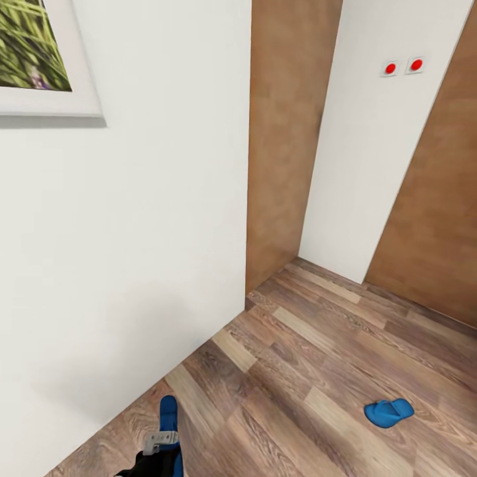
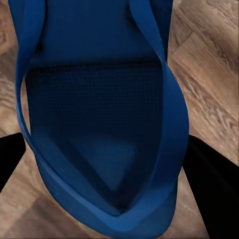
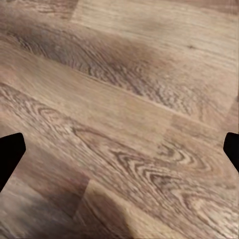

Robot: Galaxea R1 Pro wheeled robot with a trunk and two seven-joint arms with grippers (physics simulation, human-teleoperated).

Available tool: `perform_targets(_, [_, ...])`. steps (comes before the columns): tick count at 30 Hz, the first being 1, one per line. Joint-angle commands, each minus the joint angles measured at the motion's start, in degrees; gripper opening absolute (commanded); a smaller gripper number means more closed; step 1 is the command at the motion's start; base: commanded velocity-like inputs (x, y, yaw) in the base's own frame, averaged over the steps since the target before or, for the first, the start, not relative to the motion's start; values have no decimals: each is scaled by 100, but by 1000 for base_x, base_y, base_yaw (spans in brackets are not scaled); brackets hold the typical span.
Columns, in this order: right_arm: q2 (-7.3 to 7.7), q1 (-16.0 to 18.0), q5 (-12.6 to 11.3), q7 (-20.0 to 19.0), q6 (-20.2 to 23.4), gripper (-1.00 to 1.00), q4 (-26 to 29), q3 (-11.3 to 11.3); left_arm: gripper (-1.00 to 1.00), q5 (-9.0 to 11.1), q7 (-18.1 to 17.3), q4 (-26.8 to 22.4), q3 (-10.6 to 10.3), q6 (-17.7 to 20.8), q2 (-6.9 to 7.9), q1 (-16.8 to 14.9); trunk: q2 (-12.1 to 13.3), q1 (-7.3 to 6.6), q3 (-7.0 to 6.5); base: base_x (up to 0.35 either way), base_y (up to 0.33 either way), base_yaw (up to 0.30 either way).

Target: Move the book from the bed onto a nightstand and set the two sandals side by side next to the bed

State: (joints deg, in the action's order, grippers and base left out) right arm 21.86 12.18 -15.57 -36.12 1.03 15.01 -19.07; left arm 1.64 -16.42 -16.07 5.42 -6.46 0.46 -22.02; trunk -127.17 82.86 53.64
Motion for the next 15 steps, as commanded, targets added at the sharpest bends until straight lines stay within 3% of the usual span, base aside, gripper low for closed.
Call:
perform_targets(1, [1,4,-33,-27,11,100,-6,-9,-100,16,-44,6,38,-4,-2,-4,-2,2,5,326,0,0])
perform_targets(8, [-2,4,-33,-27,11,100,-6,-9,-100,15,-43,5,38,-4,-2,-4,-2,2,14,301,0,-56])
perform_targets(15, [-2,4,-33,-27,11,100,-6,-9,-100,20,-45,6,38,-4,-2,-4,-2,2,40,48,0,-207])
